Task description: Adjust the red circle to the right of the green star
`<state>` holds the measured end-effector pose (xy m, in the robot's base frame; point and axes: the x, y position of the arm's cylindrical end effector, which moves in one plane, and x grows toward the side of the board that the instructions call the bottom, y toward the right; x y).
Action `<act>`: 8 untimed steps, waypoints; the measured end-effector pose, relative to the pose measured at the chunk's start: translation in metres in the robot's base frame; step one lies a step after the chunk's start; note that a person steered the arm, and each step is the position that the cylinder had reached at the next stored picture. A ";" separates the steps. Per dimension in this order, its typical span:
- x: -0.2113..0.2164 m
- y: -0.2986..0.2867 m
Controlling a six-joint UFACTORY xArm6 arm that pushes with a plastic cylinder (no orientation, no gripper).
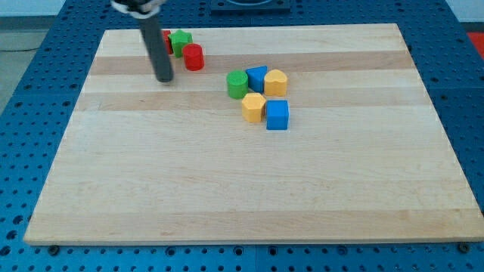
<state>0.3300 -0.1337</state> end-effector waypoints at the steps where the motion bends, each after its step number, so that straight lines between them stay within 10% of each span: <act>1: -0.011 0.021; 8: -0.045 0.028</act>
<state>0.2853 -0.1054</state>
